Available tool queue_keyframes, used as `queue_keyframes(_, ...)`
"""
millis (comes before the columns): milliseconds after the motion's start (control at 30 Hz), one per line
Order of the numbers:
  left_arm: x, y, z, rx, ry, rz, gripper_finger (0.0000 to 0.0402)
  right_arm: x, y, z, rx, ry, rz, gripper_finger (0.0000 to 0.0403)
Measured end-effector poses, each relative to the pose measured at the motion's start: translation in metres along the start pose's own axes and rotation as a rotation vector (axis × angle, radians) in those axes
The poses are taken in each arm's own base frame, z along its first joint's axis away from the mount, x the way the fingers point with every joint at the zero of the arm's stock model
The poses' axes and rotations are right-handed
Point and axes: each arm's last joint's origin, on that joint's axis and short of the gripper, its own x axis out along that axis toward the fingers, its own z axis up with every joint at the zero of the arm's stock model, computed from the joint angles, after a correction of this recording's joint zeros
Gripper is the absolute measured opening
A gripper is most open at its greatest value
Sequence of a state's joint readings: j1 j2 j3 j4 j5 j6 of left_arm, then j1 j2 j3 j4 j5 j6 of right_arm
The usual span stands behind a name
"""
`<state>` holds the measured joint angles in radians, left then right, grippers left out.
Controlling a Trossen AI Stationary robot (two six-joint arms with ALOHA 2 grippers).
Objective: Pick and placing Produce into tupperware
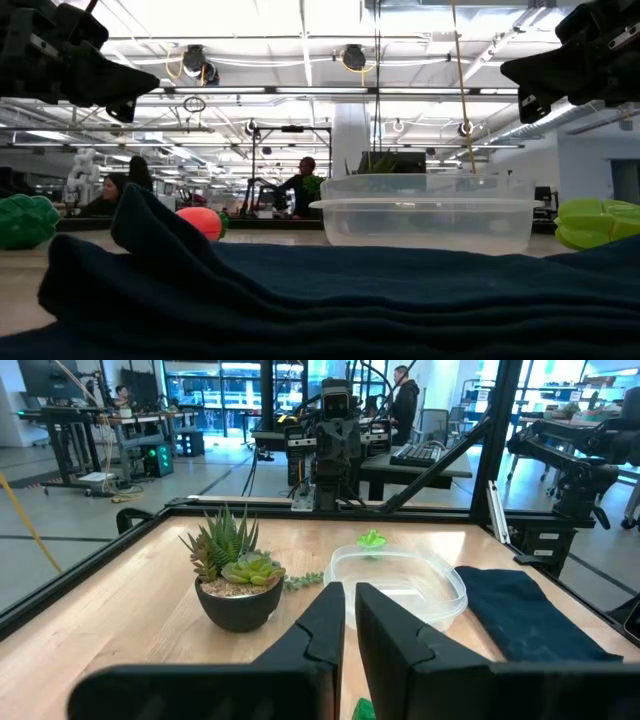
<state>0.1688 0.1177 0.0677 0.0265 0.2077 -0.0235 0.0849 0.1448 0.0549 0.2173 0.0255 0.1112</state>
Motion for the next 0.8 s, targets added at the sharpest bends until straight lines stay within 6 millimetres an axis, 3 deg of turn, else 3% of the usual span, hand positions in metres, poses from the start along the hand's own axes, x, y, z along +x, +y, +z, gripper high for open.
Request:
queue_keyframes(333,0.0,0.0,0.0,0.0,0.0,0.0,0.0031,0.0,0.0,0.0,-0.005,-0.002,0.0,0.0)
queue_keyframes(533,0.0,0.0,0.0,0.0,0.0,0.0,0.0031,-0.001,0.001,0.011,-0.284,-0.114,-0.006,0.0)
queue_keyframes(800,0.0,0.0,0.0,0.0,0.0,0.0,0.0031,-0.001,0.001,0.012,-0.304,-0.122,-0.009,0.0)
